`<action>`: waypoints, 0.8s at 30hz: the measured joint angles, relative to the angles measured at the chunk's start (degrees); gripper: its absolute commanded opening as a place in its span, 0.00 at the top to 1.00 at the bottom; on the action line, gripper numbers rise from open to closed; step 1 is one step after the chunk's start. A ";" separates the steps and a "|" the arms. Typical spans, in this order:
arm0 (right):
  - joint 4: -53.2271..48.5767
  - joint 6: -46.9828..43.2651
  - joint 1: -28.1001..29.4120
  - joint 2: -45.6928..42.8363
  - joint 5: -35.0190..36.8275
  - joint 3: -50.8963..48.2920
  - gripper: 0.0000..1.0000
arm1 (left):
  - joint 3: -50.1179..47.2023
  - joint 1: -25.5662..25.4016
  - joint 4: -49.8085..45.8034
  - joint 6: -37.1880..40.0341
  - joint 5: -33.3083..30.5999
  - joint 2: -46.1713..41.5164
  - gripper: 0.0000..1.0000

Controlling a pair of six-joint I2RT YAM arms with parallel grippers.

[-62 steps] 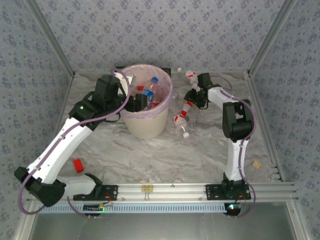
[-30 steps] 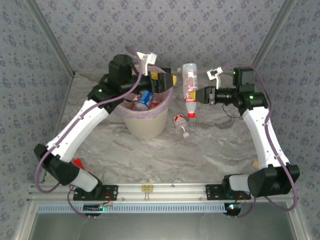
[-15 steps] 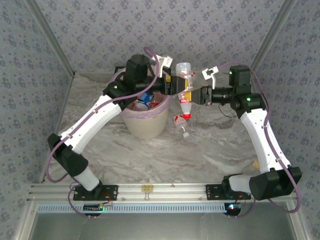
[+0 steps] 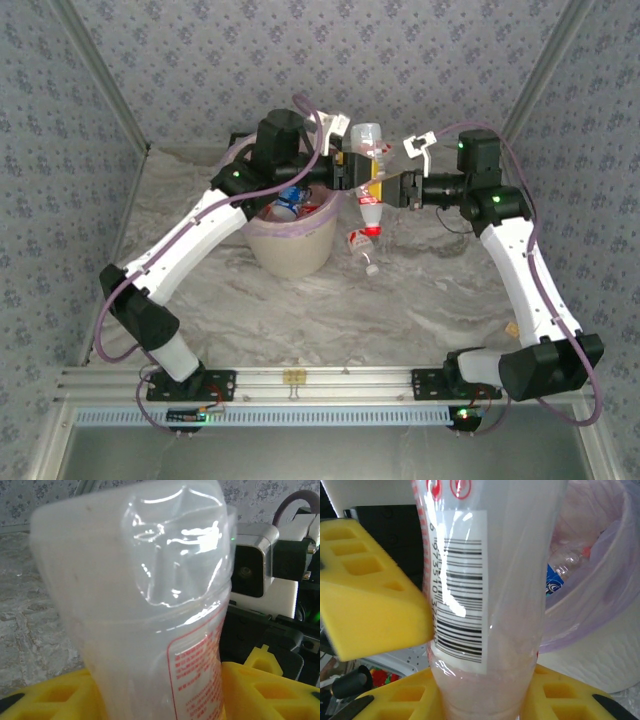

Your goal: Put the plastic bottles in the bin

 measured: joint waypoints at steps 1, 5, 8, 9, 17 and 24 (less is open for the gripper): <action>0.13 0.00 0.02 0.00 0.15 0.04 0.62 | 0.13 0.02 -0.09 -0.07 0.09 0.00 0.49; -0.04 0.02 0.02 -0.04 0.57 0.26 0.38 | 1.77 0.02 -1.77 0.15 -0.20 0.52 0.51; -0.83 -0.76 -0.11 -0.33 1.33 0.52 0.23 | 3.67 0.26 -3.54 0.76 -0.46 0.81 0.53; -1.29 -1.09 -0.31 -0.63 1.75 0.52 0.20 | 4.61 0.50 -4.09 1.11 -0.55 0.94 0.53; -3.91 -1.33 -6.05 -4.59 4.04 0.50 0.13 | 10.40 5.77 -9.27 4.31 -0.59 0.66 0.56; -5.92 -1.33 -9.68 -4.96 8.87 -0.63 0.13 | 12.48 14.51 -22.21 11.34 -6.97 -2.62 0.65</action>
